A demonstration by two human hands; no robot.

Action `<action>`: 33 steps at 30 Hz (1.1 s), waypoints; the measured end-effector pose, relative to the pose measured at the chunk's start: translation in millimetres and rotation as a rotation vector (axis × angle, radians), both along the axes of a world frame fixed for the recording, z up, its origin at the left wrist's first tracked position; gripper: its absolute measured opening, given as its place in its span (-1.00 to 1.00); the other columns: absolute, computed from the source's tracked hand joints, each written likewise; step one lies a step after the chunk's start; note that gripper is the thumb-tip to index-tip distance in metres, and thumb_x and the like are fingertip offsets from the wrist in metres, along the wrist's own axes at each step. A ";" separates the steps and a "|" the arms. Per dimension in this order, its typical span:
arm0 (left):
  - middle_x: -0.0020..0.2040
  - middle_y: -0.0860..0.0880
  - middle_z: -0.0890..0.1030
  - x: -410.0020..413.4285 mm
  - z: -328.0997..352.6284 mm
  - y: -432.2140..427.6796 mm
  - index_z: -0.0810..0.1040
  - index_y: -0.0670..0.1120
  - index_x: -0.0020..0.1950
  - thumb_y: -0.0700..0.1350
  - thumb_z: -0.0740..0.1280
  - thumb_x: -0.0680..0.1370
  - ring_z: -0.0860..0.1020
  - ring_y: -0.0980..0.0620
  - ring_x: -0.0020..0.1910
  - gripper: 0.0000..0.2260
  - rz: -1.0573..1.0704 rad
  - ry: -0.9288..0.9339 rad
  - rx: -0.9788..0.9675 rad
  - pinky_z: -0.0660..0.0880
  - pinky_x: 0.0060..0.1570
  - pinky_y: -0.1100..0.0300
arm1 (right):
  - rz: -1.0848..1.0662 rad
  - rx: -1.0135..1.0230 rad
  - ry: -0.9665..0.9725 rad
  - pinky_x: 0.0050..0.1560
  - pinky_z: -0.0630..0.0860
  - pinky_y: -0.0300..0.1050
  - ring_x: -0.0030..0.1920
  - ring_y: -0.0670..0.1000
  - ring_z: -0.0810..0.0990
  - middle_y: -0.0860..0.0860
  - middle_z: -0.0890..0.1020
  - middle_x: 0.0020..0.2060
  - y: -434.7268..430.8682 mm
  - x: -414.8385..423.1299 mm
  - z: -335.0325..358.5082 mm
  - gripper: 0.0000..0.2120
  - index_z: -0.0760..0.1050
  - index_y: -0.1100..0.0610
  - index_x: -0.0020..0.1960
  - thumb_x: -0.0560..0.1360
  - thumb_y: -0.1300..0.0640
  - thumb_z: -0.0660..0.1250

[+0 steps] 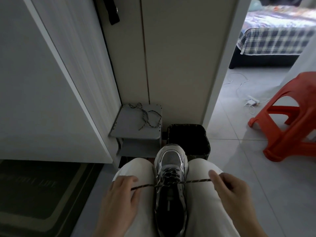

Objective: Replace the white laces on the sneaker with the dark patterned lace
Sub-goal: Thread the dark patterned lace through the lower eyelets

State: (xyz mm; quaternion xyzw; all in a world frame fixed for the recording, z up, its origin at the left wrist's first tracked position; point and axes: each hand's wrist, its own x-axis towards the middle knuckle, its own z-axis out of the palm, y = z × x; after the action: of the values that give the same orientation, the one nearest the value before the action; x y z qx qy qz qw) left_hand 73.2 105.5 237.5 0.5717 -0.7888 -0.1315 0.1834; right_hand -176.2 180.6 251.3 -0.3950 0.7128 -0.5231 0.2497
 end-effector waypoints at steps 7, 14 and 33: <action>-0.19 0.20 0.56 -74.8 9.4 59.3 0.42 0.36 0.16 0.08 0.34 0.37 0.52 0.28 -0.28 -0.62 -0.220 0.531 0.353 0.39 -0.21 0.48 | 0.196 -0.002 -0.838 -0.55 0.14 -0.20 -0.53 -0.02 0.22 0.05 0.31 -0.54 -4.9 24.7 21.3 -0.69 0.42 0.15 -0.46 0.44 0.08 0.25; -0.26 0.15 0.64 -81.1 5.3 72.2 0.60 0.21 -0.16 -0.02 0.31 0.52 0.60 0.25 -0.21 -0.86 -0.204 0.571 0.638 0.47 -0.07 0.43 | 0.266 -0.052 -0.712 -0.48 0.24 -0.19 -0.49 -0.02 0.21 0.05 0.30 -0.48 -8.7 12.7 28.4 -0.66 0.38 0.18 -0.36 0.35 -0.09 0.32; -0.14 0.18 0.64 -67.1 18.0 38.7 0.47 0.23 0.04 0.15 0.30 0.47 0.56 0.24 -0.13 -0.84 -0.155 0.287 0.331 0.46 -0.11 0.34 | 0.304 -0.264 0.812 0.03 0.42 -0.14 -0.04 -0.05 0.59 -0.08 0.63 -0.01 22.0 37.1 11.7 -0.58 0.65 0.02 -0.15 0.58 -0.03 0.04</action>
State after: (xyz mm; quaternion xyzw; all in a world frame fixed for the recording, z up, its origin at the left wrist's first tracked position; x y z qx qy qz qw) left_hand 6.2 144.2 255.5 0.5073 -0.7638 -0.3526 0.1868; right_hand -139.1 202.5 263.0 -0.6969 0.6139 -0.3697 -0.0289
